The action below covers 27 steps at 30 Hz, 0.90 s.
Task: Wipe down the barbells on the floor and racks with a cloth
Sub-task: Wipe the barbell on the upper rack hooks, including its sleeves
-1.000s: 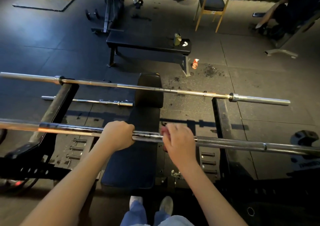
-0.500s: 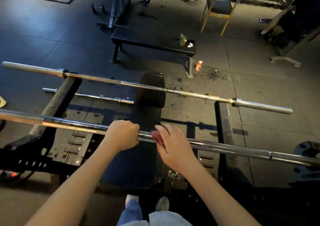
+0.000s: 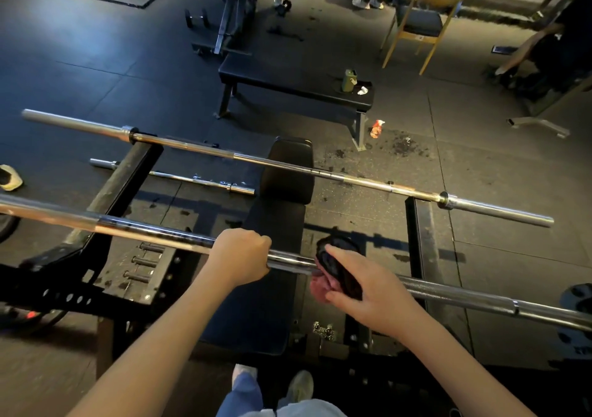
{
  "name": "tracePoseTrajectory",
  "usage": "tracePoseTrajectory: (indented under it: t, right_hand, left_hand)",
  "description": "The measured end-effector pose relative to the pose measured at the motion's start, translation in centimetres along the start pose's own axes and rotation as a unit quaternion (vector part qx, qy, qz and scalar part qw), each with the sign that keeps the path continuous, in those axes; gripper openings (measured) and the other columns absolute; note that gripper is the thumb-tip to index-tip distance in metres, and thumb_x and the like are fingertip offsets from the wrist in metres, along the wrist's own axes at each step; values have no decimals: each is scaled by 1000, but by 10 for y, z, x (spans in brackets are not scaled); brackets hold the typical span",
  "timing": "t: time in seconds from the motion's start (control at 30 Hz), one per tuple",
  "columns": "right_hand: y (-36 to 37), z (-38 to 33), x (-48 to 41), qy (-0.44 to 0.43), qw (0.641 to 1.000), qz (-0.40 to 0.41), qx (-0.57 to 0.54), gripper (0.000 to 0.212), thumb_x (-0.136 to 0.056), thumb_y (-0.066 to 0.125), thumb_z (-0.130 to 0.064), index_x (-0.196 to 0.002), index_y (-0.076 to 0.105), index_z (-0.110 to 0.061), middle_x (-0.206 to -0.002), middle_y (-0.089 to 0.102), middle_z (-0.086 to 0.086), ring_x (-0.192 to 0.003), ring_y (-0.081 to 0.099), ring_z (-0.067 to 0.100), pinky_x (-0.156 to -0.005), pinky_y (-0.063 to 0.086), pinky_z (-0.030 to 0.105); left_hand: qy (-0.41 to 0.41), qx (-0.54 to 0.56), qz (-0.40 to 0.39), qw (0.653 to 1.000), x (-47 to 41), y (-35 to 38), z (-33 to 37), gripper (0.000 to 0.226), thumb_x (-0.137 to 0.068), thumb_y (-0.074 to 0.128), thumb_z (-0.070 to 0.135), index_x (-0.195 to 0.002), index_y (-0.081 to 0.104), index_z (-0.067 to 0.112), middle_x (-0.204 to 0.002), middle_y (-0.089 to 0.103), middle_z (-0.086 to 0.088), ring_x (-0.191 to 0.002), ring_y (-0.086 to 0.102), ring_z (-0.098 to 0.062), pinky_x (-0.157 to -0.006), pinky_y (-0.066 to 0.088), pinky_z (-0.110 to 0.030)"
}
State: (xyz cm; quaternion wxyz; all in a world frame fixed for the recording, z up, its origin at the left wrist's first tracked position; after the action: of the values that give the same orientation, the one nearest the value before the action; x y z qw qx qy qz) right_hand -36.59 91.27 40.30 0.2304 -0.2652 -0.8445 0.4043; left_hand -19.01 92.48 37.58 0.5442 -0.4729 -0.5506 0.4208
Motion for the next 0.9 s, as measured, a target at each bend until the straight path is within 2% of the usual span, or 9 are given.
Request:
tracePoseTrajectory:
  t: [0.17,0.3,0.5,0.57,0.63,0.7,0.77,0.83,0.9]
  right_hand:
    - [13,-7,-31,36,996,-22,78,93,-86,67,-43,-153,3,-35,-129,56,-6,-109,55,9,-90,46,24]
    - [35,-18,-66,51,992,-70,96,96,-78,74,-45,-153,15,-30,-143,47,-2,-124,49,18,-102,44,36]
    - [29,-12,-38,44,981,-102,158,98,-70,80,-45,-145,21,-27,-138,39,-4,-122,45,16,-93,49,33]
    - [26,-6,-33,33,976,-94,192,81,-76,76,-36,-139,26,-26,-131,43,-4,-114,50,15,-87,52,31]
    - [23,-8,-45,41,976,-82,198,48,-83,69,-37,-122,42,-25,-112,56,-5,-96,60,13,-77,55,30]
    - [33,-3,-66,92,976,-143,137,27,-81,71,-33,-100,54,-25,-97,62,-4,-84,62,13,-72,56,28]
    - [49,-1,-79,141,949,-281,21,22,-75,76,-22,-87,58,-26,-98,66,0,-88,64,16,-75,54,28]
    - [52,-5,-75,168,908,-378,-59,23,-75,78,-18,-88,61,-27,-104,67,2,-97,65,20,-83,54,31]
    - [52,-1,-71,176,908,-373,-69,22,-76,77,-19,-88,60,-27,-102,67,1,-95,65,18,-83,54,31]
  left_hand:
    - [0,-5,5,1000,-1,2,-1,24,-92,48,46,-88,53,23,-73,54,7,-61,52,-9,-58,40,-23]
    - [-2,-7,10,1000,-1,0,0,24,-93,48,46,-83,46,24,-73,55,8,-59,51,-9,-57,39,-22]
    - [-2,1,3,1000,-3,3,-2,24,-93,49,46,-83,45,24,-74,57,6,-61,55,-9,-59,45,-23]
    - [-1,3,3,1000,-2,3,-3,24,-93,49,46,-83,45,24,-74,58,6,-61,54,-9,-58,43,-22]
    - [-2,1,5,1000,-3,3,-2,24,-93,49,46,-83,45,24,-75,58,6,-62,54,-9,-58,41,-23]
    - [-4,-1,4,1000,-3,4,-2,26,-93,48,46,-82,42,24,-77,58,6,-62,54,-11,-56,38,-24]
    - [-5,-2,4,1000,-3,3,-2,26,-93,48,47,-82,40,25,-77,57,6,-62,52,-12,-56,36,-25]
    - [0,-6,5,1000,-3,3,-1,26,-93,48,47,-82,41,25,-76,55,6,-62,51,-12,-56,36,-25]
    - [2,-4,7,1000,-3,4,0,26,-94,48,46,-82,41,24,-74,54,6,-61,50,-11,-56,35,-24]
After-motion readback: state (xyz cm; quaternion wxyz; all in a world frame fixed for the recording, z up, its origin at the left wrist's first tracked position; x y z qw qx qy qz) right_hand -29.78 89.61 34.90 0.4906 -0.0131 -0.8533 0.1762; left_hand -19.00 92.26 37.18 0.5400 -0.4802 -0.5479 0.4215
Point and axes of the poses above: each hand's wrist, its own x-axis away from the middle knuckle, its own y-axis out of the palm, z = x × y, the point moved 10 cm from there along -x, towards the middle knuckle
